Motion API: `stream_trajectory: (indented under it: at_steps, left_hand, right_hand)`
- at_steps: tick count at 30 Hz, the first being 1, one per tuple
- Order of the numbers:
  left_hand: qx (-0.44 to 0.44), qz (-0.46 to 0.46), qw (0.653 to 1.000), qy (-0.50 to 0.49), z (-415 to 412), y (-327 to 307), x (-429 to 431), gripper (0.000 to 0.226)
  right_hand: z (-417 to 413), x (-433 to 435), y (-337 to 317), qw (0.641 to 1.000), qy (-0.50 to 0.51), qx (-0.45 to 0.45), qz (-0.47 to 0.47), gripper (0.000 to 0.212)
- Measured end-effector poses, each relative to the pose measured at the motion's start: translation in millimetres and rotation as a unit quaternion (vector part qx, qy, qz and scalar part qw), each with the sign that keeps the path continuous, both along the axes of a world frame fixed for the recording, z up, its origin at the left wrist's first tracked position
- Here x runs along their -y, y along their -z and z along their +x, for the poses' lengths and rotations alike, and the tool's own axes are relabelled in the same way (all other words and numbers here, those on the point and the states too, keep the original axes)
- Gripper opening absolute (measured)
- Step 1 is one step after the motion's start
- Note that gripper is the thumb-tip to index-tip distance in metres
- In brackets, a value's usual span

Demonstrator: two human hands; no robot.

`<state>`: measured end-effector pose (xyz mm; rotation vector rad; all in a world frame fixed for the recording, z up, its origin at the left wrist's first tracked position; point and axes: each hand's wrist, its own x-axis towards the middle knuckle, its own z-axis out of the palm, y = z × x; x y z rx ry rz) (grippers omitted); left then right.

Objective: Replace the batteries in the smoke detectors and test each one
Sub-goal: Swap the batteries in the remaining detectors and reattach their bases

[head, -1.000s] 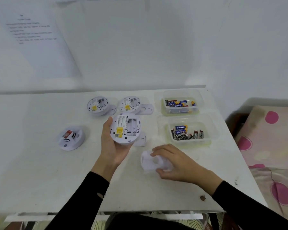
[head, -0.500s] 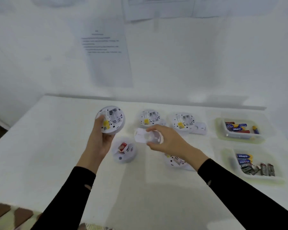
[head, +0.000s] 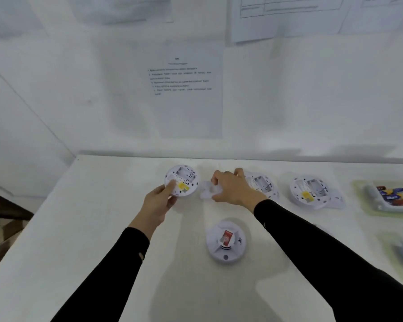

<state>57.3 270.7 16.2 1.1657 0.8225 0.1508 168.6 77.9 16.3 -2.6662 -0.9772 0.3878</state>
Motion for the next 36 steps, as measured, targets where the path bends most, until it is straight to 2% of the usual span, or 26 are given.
stream_trajectory:
  at_steps: [4,8,10,14,18,20,23,25,26,28,30,32,33,35,36]
  left_hand:
    - [-0.015,0.005,0.999,0.042,9.1,14.9,-9.1,0.021]
    - [-0.018,0.003,0.997,0.070,18.9,22.0,-9.3,0.026]
    - [-0.026,0.011,0.996,0.088,23.0,25.3,-8.0,0.027]
    - [-0.047,0.022,0.991,0.126,29.7,31.3,-2.9,0.029]
    - [-0.075,0.059,0.985,0.145,32.1,35.2,-1.7,0.032]
    - [-0.081,0.098,0.979,0.157,30.6,33.3,-1.6,0.035]
    - [-0.091,0.160,0.969,0.162,21.1,25.2,1.2,0.048]
    - [-0.100,0.191,0.964,0.157,7.8,23.2,8.7,0.065]
    - [-0.101,0.226,0.956,0.156,-2.0,23.5,15.3,0.069]
    - [-0.060,0.313,0.934,0.164,-26.7,25.4,34.7,0.063]
    - [0.004,0.349,0.910,0.224,-49.4,29.7,56.8,0.062]
    - [0.036,0.361,0.871,0.331,-64.2,37.5,77.0,0.085]
    - [0.045,0.393,0.839,0.375,-67.3,42.5,84.1,0.101]
    - [0.056,0.452,0.786,0.418,-67.5,52.6,94.3,0.128]
    - [0.043,0.459,0.781,0.421,-67.3,54.6,98.8,0.133]
  right_hand:
    - [3.5,-6.2,5.9,0.999,0.004,0.007,-0.032,0.038]
    - [8.4,3.6,1.4,0.991,-0.012,0.060,-0.115,0.070]
    - [11.3,9.1,-1.5,0.983,-0.018,0.085,-0.164,0.078]
    - [14.1,12.9,-0.5,0.980,-0.027,0.080,-0.180,0.067]
    - [14.1,12.8,0.9,0.980,-0.021,0.078,-0.184,0.068]
    - [11.8,15.3,0.4,0.988,-0.008,0.079,-0.130,0.064]
    - [-4.2,27.1,-1.7,0.992,0.019,0.104,0.074,0.032]
    - [-25.2,40.1,-4.8,0.980,0.047,0.077,0.179,0.021]
    - [-38.0,47.7,-5.4,0.975,0.064,0.047,0.209,0.020]
    - [-63.9,63.1,-4.2,0.967,0.105,-0.024,0.233,0.021]
    - [-84.8,77.3,4.7,0.958,0.152,-0.070,0.233,0.025]
    - [-99.3,87.8,17.4,0.948,0.205,-0.104,0.223,0.031]
    - [-104.5,91.2,22.7,0.941,0.227,-0.121,0.219,0.033]
    - [-112.1,95.7,29.5,0.928,0.258,-0.151,0.222,0.036]
    - [-115.0,96.6,31.1,0.921,0.267,-0.164,0.229,0.036]
